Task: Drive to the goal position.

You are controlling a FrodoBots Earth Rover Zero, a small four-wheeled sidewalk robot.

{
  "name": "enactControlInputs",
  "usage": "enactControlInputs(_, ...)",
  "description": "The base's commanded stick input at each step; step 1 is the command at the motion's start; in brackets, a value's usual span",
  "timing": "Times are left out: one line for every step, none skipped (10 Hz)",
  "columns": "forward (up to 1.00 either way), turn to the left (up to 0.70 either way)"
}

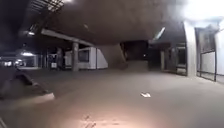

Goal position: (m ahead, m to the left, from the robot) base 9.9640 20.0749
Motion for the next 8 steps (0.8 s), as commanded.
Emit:
enactControlInputs(1.00,0.25)
enactControlInputs(1.00,0.26)
enactControlInputs(1.00,0.26)
enactControlInputs(1.00,0.26)
enactControlInputs(1.00,0.26)
enactControlInputs(1.00,0.26)
enactControlInputs(1.00,0.26)
enactControlInputs(1.00,0.26)
